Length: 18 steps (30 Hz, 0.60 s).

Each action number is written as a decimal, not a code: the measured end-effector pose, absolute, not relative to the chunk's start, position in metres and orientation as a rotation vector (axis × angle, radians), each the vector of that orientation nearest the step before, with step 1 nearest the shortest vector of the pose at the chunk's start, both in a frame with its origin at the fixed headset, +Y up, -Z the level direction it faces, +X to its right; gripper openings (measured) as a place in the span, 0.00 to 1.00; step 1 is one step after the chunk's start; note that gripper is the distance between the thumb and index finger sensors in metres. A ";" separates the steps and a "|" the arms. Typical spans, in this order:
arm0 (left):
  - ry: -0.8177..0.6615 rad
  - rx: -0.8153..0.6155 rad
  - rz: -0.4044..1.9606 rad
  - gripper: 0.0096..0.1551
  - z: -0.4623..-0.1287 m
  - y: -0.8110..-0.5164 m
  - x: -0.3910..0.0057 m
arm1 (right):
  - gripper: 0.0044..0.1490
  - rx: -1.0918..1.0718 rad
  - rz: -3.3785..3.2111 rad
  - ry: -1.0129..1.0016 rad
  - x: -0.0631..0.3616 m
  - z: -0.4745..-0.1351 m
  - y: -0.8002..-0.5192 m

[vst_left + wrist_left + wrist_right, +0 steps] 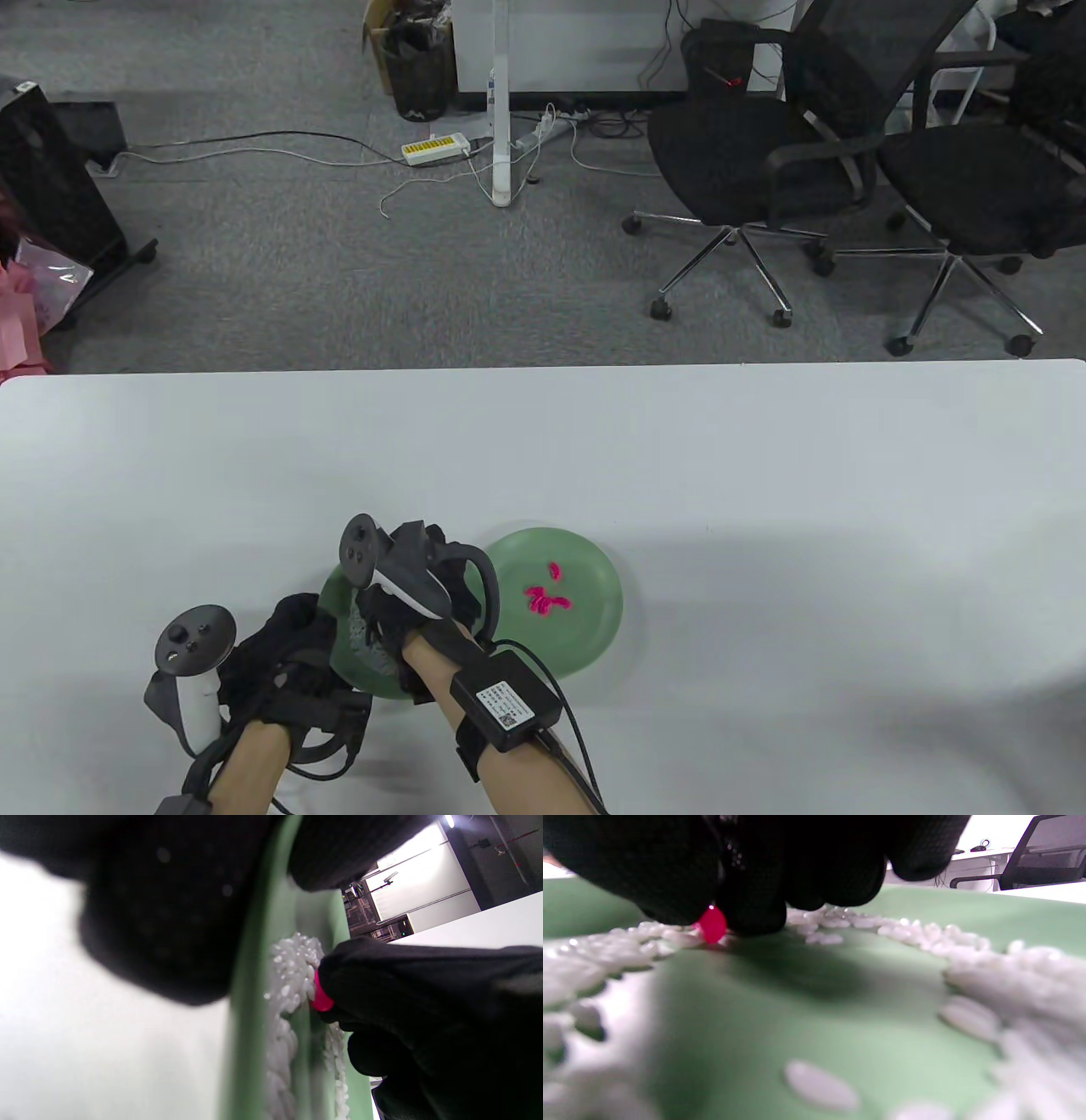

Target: Pick gummy candy with hand pinch into plate

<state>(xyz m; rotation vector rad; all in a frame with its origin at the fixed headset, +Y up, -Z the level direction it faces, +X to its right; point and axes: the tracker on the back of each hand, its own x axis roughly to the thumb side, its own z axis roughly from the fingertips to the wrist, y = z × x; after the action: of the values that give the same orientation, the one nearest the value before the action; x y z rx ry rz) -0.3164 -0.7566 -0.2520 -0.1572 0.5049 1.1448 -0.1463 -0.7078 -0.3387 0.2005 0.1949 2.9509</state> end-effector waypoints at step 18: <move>0.539 -0.156 1.144 0.28 -0.252 -0.760 -0.324 | 0.26 0.105 2.846 0.105 -0.098 -0.348 -0.682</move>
<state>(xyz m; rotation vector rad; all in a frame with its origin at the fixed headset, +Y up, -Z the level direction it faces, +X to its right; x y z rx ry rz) -0.3241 -0.7605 -0.2517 -0.1565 0.5394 1.1443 -0.0979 -0.6817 -0.3484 0.1047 0.1047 2.8461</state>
